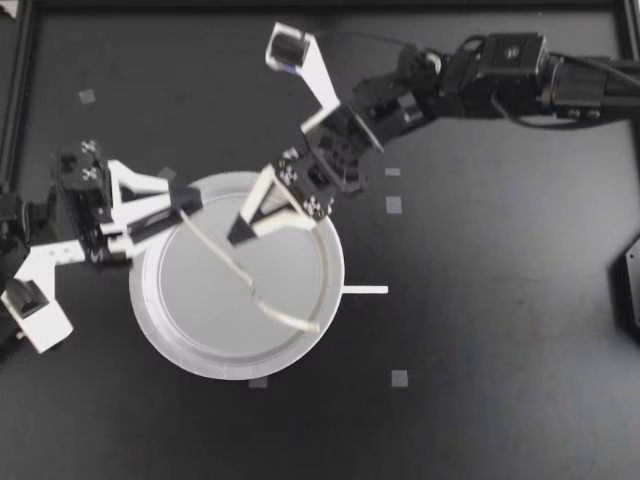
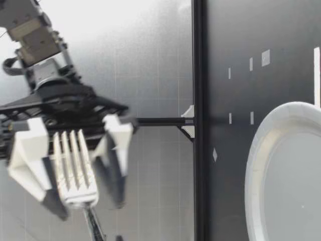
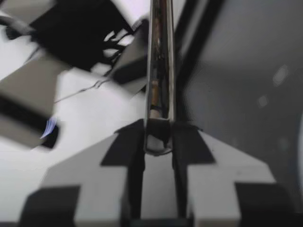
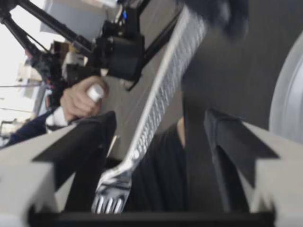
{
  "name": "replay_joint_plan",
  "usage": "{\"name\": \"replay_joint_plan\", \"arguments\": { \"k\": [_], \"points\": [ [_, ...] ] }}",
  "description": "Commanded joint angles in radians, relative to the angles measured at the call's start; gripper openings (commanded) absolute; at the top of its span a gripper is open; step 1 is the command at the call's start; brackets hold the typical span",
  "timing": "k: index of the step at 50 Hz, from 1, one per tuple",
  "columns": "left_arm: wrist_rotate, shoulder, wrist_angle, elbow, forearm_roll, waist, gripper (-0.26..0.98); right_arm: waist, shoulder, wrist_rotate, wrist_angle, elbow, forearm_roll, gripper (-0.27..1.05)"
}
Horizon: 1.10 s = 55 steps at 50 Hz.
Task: Pick up the fork and place it on the plate.
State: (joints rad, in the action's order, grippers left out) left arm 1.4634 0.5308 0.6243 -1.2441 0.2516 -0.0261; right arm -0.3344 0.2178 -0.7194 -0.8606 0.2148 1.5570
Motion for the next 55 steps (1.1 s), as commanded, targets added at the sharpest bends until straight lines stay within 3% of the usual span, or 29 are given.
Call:
{"name": "replay_joint_plan", "arguments": {
  "k": [1, 10, 15, 19, 26, 38, 51, 55],
  "points": [
    [-0.117, 0.006, -0.081, 0.009, 0.044, 0.04, -0.04, -0.069, -0.061, -0.021, 0.017, -0.048, -0.002, 0.75],
    [-0.488, 0.055, -0.387, 0.005, 0.264, 0.043, -0.04, -0.106, -0.103, -0.021, -0.015, -0.035, -0.018, 0.74],
    [-0.678, 0.103, -0.581, -0.028, 0.33, 0.043, -0.04, -0.081, -0.1, -0.018, -0.08, -0.017, -0.031, 0.74],
    [-0.811, 0.143, -0.658, -0.071, 0.337, 0.043, -0.04, -0.057, -0.103, -0.018, -0.114, 0.003, -0.031, 0.74],
    [-0.965, 0.209, -0.684, -0.086, 0.337, 0.043, -0.04, -0.015, -0.112, -0.025, -0.14, 0.021, -0.032, 0.74],
    [-1.287, 0.15, -0.919, -0.077, 0.351, 0.048, -0.04, -0.012, -0.152, -0.026, -0.158, 0.049, -0.032, 0.74],
    [-1.489, 0.069, -0.948, -0.072, 0.348, 0.198, -0.04, -0.011, -0.135, -0.077, -0.163, 0.055, -0.031, 0.74],
    [-1.513, 0.048, -0.925, -0.08, 0.348, 0.224, -0.04, -0.011, -0.133, -0.089, -0.163, 0.055, -0.029, 0.74]
  ]
}}
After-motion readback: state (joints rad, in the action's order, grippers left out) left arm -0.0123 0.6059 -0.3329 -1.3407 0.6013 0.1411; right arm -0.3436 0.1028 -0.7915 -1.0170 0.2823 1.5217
